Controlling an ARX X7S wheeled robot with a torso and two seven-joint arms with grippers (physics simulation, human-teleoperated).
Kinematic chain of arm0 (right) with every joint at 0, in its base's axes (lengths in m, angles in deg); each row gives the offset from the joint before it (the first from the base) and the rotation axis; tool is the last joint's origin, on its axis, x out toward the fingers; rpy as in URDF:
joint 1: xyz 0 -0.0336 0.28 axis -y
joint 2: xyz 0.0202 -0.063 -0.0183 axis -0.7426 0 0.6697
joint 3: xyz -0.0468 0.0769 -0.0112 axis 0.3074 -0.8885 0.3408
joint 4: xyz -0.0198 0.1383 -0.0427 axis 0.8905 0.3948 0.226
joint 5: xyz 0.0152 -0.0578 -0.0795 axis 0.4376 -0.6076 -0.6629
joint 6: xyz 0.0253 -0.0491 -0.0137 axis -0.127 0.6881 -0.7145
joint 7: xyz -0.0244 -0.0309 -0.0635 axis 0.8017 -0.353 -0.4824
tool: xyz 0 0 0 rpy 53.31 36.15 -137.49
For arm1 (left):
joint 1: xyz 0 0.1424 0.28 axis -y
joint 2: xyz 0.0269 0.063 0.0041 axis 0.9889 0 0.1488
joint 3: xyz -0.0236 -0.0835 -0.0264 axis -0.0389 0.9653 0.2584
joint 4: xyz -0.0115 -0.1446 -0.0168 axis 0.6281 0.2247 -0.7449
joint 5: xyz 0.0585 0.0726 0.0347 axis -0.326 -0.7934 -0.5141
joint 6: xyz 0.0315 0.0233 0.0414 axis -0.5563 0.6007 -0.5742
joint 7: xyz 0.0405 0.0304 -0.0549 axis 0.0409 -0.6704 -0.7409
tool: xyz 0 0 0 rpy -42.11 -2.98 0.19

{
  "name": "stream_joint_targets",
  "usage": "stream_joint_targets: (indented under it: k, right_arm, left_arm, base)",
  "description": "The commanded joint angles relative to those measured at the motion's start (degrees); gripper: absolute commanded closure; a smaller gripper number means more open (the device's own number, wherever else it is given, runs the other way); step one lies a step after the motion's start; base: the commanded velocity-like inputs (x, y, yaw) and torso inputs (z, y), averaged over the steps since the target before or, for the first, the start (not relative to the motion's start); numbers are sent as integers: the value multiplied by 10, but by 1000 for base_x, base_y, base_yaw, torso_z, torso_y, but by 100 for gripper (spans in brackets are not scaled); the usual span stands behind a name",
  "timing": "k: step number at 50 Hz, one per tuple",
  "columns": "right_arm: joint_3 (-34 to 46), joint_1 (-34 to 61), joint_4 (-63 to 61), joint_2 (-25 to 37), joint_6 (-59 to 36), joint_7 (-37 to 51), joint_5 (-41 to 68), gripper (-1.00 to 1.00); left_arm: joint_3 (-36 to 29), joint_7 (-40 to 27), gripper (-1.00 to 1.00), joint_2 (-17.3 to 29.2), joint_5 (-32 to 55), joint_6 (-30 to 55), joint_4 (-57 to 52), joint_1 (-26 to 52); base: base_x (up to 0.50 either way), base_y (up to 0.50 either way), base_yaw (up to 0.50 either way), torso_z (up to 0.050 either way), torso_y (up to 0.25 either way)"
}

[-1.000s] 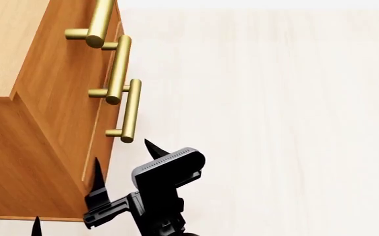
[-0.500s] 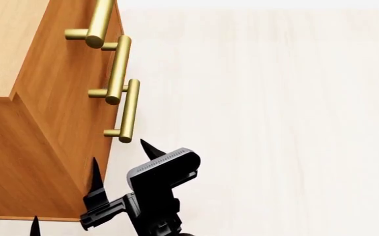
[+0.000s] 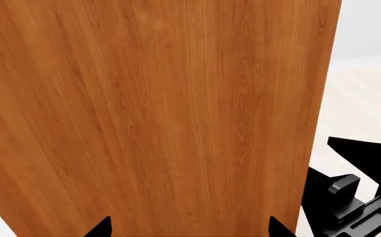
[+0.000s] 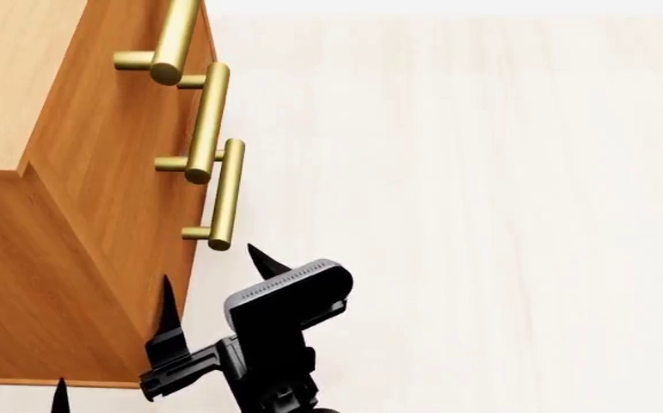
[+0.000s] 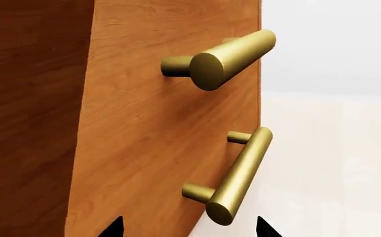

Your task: Put the bowl in the bottom drawer of the cabinet and close it.

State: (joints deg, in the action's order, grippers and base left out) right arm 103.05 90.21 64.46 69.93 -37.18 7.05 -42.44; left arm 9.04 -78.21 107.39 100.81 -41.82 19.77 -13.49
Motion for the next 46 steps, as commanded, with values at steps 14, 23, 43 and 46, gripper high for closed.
stream_joint_targets:
  k: [14, 23, 43, 46]
  right_arm:
    - [1, -5, -236, 152, -68, 205, -69, -100]
    - [-3, -12, -363, 232, -102, 303, -103, -100]
    - [-8, -65, -591, 361, -118, 453, -185, -100]
    - [-5, -78, -596, 368, -113, 461, -196, -100]
  left_arm:
    - [-2, 25, -100, -15, -11, -10, 6, 5]
    - [-1, 22, -100, -14, -11, -9, 1, 4]
    - [-5, 17, -100, -10, -13, -1, -13, 6]
    - [-6, 15, -100, -9, -14, 1, -18, 7]
  base:
    - [0, 0, 0, 0, 0]
    - [0, 0, 0, 0, 0]
    - [0, 0, 0, 0, 0]
    - [0, 0, 0, 0, 0]
